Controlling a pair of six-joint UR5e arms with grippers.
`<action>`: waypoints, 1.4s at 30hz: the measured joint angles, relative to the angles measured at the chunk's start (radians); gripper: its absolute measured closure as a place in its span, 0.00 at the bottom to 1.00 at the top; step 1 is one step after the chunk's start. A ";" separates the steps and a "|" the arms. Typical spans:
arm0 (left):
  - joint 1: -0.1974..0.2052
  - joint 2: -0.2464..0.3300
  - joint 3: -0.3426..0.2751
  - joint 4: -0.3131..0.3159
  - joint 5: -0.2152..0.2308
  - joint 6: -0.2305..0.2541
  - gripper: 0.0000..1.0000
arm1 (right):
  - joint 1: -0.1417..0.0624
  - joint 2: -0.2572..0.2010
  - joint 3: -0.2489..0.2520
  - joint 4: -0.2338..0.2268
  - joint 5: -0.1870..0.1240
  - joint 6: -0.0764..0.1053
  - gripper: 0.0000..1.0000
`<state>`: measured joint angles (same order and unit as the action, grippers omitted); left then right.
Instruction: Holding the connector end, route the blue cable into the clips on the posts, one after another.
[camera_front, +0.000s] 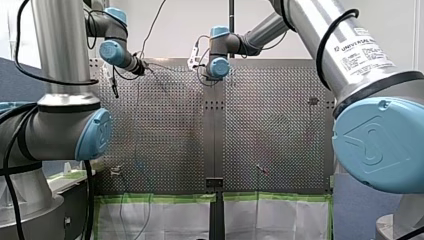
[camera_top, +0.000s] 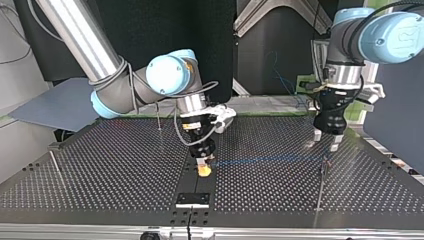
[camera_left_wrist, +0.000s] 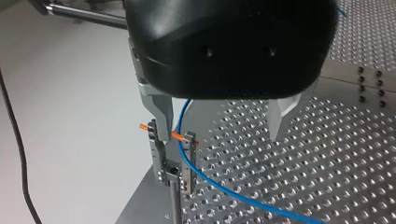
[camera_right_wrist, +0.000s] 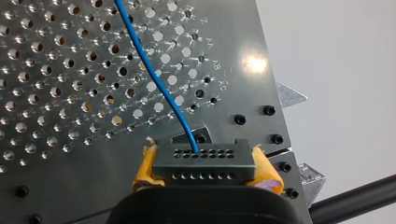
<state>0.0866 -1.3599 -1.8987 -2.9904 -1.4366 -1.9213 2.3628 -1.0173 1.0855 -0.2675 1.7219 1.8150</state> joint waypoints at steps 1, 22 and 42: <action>-0.002 0.000 0.000 -0.003 -0.008 0.007 0.00 | 0.000 0.000 0.000 0.000 0.000 0.000 1.00; -0.029 0.053 0.000 0.056 -0.030 0.083 0.00 | -0.001 0.000 0.000 0.002 -0.001 -0.001 1.00; -0.034 -0.002 0.000 0.037 -0.037 0.133 0.00 | -0.003 0.002 0.000 0.009 0.002 -0.004 1.00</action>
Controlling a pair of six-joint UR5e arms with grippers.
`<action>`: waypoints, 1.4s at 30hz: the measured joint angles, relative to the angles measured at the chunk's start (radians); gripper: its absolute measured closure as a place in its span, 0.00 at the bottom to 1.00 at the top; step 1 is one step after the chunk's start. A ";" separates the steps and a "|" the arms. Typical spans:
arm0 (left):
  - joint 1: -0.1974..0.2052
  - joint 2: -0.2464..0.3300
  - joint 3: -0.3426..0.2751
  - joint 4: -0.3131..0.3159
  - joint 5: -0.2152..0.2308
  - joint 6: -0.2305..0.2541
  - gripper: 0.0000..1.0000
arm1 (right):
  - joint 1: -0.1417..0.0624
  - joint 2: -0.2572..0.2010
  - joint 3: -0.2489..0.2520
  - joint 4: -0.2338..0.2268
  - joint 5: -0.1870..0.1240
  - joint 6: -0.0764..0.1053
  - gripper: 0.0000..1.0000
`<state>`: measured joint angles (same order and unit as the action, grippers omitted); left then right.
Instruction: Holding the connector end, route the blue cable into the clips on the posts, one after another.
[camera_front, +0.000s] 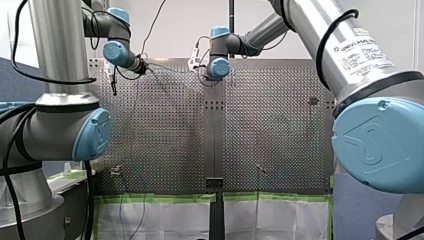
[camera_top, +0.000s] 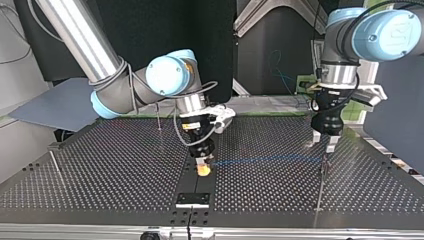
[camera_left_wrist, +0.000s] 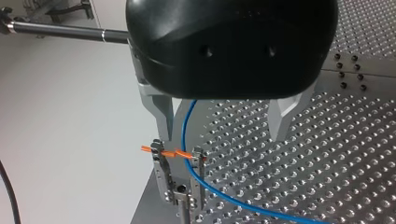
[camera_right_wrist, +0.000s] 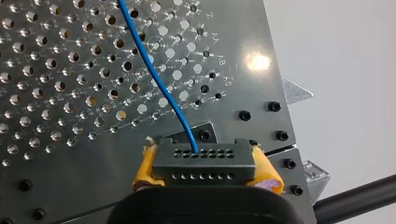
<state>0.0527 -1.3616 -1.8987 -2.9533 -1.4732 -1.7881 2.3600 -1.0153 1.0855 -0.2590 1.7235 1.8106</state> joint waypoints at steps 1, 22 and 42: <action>0.000 0.002 0.000 0.001 -0.001 0.002 0.00 | 0.000 0.000 0.000 0.000 0.000 0.000 1.00; 0.001 0.030 0.000 0.001 -0.005 0.003 0.00 | -0.010 0.000 0.000 0.000 -0.002 0.002 1.00; 0.002 0.014 0.000 0.010 -0.002 0.007 0.00 | -0.019 0.002 0.000 0.007 -0.004 0.004 1.00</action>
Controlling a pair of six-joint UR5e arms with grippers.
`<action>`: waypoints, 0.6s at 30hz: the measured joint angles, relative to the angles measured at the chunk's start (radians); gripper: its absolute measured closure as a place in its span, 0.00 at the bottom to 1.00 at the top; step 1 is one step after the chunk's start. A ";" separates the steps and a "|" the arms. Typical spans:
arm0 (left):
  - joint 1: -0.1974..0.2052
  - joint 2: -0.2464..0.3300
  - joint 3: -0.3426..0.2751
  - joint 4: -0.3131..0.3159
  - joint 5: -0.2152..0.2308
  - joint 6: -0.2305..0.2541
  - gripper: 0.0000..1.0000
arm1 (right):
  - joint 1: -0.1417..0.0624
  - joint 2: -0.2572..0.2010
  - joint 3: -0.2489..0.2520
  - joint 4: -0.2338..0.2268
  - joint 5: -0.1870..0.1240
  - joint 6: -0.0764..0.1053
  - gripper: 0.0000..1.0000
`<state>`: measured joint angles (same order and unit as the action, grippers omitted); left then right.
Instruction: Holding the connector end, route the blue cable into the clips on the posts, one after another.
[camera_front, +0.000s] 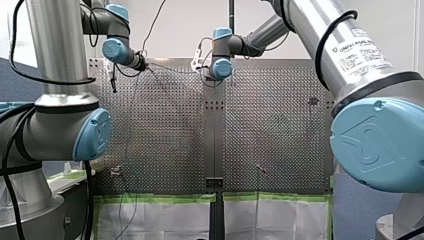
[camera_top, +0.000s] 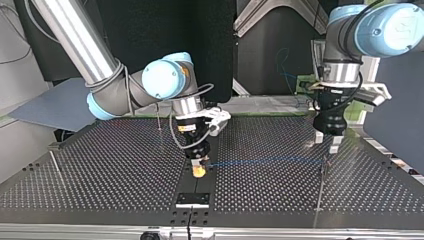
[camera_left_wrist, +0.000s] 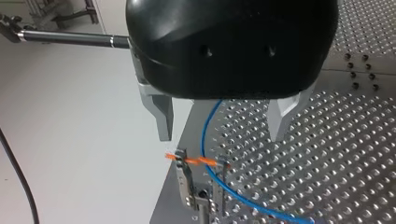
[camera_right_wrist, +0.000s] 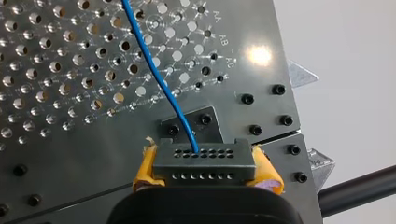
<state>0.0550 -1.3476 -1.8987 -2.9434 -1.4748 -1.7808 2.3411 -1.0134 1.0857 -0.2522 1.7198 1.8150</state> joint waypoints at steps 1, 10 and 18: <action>0.001 -0.004 0.000 0.001 0.001 0.004 0.00 | 0.000 0.000 0.000 0.000 0.000 0.000 1.00; 0.004 -0.056 0.000 -0.026 0.021 0.069 0.00 | -0.002 0.001 0.000 0.000 0.000 -0.001 1.00; 0.008 -0.007 0.000 0.002 0.047 0.136 0.00 | -0.004 0.001 0.000 0.000 0.000 -0.002 1.00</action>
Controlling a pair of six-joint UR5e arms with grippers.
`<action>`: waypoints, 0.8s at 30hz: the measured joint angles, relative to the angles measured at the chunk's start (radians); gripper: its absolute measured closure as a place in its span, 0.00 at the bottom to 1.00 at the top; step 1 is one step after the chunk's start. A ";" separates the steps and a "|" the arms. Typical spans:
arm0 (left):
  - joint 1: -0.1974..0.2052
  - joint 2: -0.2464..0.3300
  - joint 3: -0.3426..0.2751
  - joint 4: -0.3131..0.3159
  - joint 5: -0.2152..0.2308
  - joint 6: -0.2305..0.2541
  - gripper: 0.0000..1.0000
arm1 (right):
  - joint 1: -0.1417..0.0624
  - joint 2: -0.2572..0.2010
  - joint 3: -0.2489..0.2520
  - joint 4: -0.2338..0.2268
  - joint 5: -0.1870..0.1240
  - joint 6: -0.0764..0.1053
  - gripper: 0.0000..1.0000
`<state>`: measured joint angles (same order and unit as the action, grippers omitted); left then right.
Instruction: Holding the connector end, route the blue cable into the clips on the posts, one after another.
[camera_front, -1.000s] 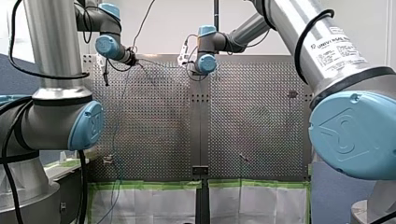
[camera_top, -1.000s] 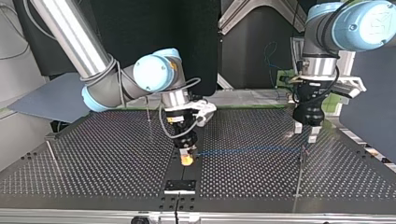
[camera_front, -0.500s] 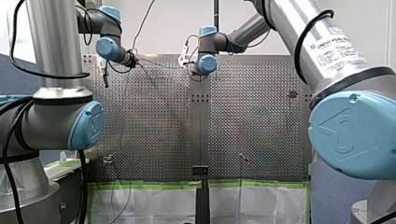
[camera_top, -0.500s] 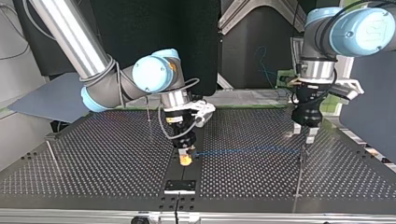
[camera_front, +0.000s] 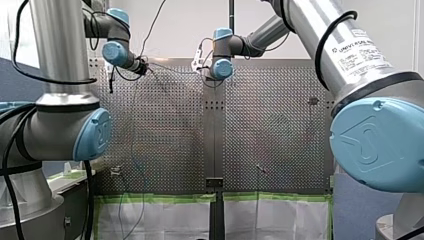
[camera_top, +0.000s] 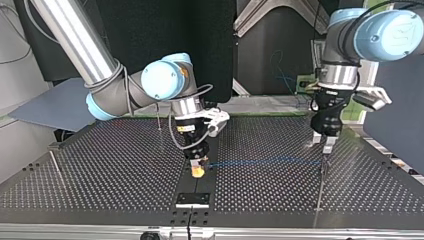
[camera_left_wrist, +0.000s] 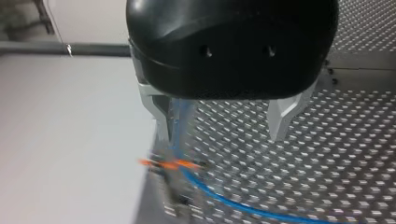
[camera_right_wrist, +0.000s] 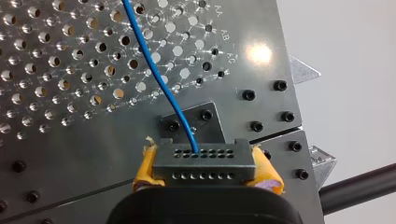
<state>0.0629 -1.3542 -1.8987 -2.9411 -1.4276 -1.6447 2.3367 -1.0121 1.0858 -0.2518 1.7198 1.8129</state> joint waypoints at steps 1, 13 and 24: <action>0.000 0.008 0.000 0.007 0.005 0.005 0.00 | 0.000 0.000 0.000 0.000 0.000 0.000 1.00; -0.004 0.023 0.000 0.041 0.026 0.046 0.00 | -0.003 0.003 0.000 0.000 0.000 0.001 1.00; -0.024 0.000 0.039 0.015 0.050 0.060 0.00 | -0.005 0.005 0.000 -0.002 -0.002 0.003 1.00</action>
<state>0.0386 -1.3541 -1.8599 -2.9256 -1.3773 -1.5847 2.3319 -1.0075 1.0856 -0.2541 1.7175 1.8162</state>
